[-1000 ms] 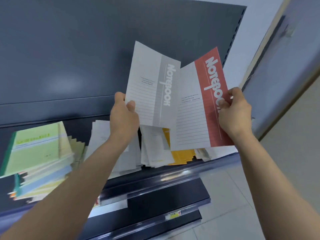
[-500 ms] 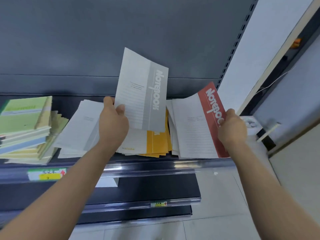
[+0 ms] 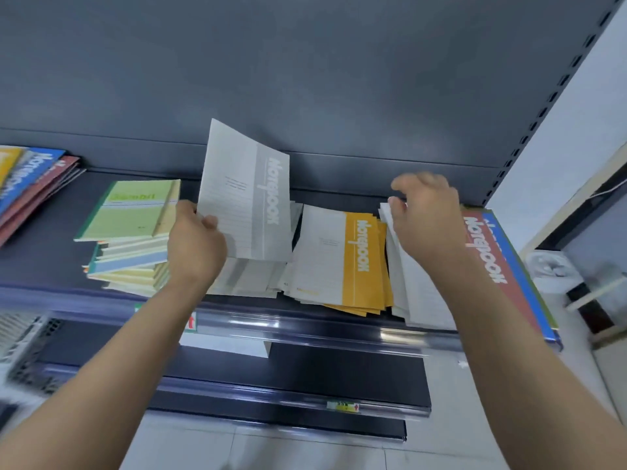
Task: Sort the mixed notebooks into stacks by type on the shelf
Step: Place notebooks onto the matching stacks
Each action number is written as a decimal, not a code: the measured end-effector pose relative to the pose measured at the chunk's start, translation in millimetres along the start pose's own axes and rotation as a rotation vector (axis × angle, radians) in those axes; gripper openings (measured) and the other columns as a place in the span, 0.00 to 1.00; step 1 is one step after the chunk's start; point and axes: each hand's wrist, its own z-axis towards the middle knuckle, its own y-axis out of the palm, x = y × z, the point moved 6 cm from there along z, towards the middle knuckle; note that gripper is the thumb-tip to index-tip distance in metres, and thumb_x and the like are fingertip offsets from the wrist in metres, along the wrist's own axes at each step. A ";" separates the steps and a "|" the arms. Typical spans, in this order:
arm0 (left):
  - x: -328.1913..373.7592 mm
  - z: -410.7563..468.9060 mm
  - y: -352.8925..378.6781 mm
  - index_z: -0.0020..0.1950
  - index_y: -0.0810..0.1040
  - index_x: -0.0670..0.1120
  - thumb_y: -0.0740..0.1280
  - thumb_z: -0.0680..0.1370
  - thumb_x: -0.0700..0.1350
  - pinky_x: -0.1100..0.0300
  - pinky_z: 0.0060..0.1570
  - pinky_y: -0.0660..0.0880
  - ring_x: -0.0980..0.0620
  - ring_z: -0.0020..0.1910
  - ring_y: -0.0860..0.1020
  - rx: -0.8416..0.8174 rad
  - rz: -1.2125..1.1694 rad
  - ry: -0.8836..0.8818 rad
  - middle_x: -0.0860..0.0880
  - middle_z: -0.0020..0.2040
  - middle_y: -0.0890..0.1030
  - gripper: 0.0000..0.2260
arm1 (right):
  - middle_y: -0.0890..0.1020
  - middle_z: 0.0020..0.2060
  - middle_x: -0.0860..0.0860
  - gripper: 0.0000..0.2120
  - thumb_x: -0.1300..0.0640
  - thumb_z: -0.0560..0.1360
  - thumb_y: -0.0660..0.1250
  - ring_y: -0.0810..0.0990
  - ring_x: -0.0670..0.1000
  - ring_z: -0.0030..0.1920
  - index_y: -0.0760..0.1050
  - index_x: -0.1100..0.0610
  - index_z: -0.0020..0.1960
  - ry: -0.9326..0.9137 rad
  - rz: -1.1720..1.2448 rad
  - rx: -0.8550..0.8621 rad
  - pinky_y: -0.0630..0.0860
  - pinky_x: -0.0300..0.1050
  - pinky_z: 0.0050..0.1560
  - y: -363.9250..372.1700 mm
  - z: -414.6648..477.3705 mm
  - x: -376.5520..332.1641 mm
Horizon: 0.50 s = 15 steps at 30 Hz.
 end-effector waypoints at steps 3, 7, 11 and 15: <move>-14.9 14.1 -14.5 0.55 0.65 0.40 0.55 0.77 0.32 0.55 0.41 0.65 0.44 0.43 0.70 -0.013 0.016 -0.034 0.45 0.46 0.72 0.08 | 0.77 0.52 0.56 0.11 0.60 0.79 0.59 0.72 0.56 0.55 0.74 0.60 0.58 -0.106 0.106 -0.001 0.66 0.47 0.51 -2.1 4.5 -44.9; -29.3 30.2 -18.9 0.56 0.65 0.38 0.55 0.78 0.31 0.56 0.41 0.62 0.43 0.44 0.70 -0.094 0.111 -0.016 0.43 0.45 0.71 0.08 | 0.76 0.44 0.52 0.08 0.60 0.78 0.59 0.73 0.52 0.47 0.75 0.59 0.54 -0.113 0.197 0.057 0.62 0.41 0.42 -7.7 7.0 -76.9; -37.4 47.6 -2.8 0.64 0.64 0.34 0.56 0.78 0.34 0.52 0.45 0.68 0.37 0.54 0.75 -0.256 0.233 0.042 0.35 0.54 0.76 0.14 | 0.78 0.45 0.53 0.09 0.60 0.78 0.60 0.74 0.53 0.45 0.75 0.59 0.55 -0.065 0.218 0.101 0.69 0.44 0.43 -15.2 7.2 -99.9; -46.6 55.5 22.5 0.59 0.70 0.36 0.59 0.80 0.42 0.56 0.45 0.69 0.40 0.55 0.76 -0.465 0.505 0.147 0.39 0.56 0.77 0.12 | 0.75 0.40 0.50 0.06 0.60 0.77 0.62 0.71 0.51 0.40 0.76 0.59 0.52 -0.038 0.219 0.136 0.68 0.43 0.42 -17.5 7.2 -122.4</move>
